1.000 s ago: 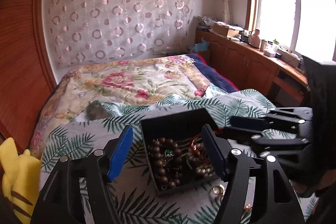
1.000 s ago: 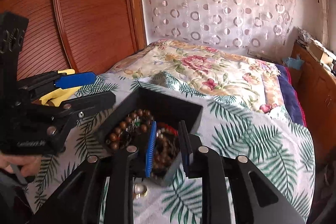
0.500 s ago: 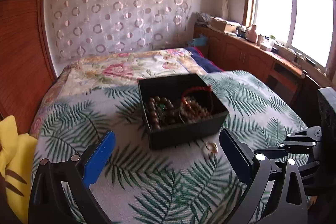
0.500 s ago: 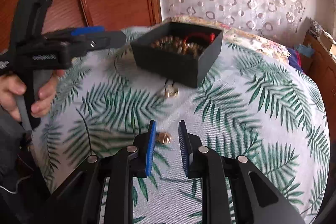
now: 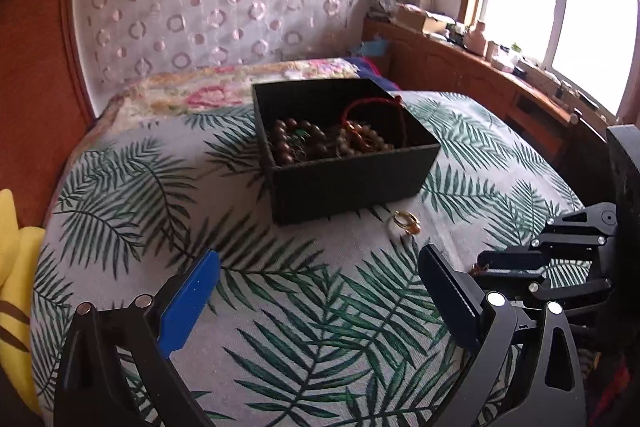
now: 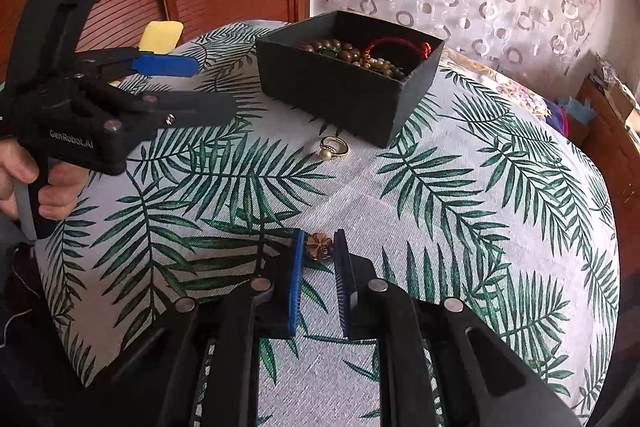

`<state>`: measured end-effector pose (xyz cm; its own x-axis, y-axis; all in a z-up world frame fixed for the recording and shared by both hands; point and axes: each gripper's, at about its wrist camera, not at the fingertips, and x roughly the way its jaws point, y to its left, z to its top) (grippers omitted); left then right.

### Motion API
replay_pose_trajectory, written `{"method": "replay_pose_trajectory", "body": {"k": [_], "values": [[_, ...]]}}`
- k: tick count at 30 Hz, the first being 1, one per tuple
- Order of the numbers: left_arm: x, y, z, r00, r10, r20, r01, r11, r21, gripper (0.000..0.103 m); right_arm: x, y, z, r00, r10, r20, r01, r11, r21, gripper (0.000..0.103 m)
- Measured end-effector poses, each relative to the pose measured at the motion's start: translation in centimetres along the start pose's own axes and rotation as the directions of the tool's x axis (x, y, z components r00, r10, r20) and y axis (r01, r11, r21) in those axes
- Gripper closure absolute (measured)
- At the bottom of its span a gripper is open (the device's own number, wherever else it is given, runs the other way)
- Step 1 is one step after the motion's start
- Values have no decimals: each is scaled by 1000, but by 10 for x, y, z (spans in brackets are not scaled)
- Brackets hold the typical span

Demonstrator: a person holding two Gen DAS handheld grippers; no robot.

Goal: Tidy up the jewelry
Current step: 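Grasp the gold ring with the left tool while the right tool grasps the gold flower earring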

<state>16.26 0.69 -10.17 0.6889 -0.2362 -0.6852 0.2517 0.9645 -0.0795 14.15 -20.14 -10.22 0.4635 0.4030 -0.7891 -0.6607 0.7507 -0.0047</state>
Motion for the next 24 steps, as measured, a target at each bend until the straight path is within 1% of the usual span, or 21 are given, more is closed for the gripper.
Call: {"method": "replay_pose_trajectory", "body": {"k": [2,4,6,7,9,11,13,17,19,22,24], "values": [[3,-6,1,999,-35,-13,35,999,15,7,-4,-4,-2,1000,2,8,-2,1000,9,87],[4,-15,4,998,-53,-18,53,998,38,8,-9,-8,-5,1000,-1,18,1,1000,21,87],[8,-24,7,998,-60,-30,62,996,61,22,-15,-14,-5,999,-5,32,4,999,34,87],[11,-28,9,997,-63,-39,66,996,67,25,-21,-18,-6,999,-7,42,5,999,44,87],[17,-37,12,995,-80,-58,85,993,82,46,-27,-24,-8,998,-14,53,11,998,57,87],[26,-47,16,992,-95,-82,103,990,97,53,-34,-31,-8,998,-23,65,19,997,69,87],[34,-54,18,990,-103,-96,113,987,110,57,-38,-35,-9,997,-32,70,27,997,79,87],[49,-66,23,989,-83,-121,99,986,131,63,-43,-42,-9,996,-42,82,34,995,92,87],[56,-68,25,989,-69,-130,87,987,135,65,-45,-43,-8,995,-43,87,34,995,95,87],[65,-72,25,988,-45,-148,68,986,153,75,-45,-43,-7,995,-40,92,31,995,96,87],[67,-74,25,990,-28,-135,52,984,170,82,-47,-43,-7,995,-39,96,29,995,96,87]]}}
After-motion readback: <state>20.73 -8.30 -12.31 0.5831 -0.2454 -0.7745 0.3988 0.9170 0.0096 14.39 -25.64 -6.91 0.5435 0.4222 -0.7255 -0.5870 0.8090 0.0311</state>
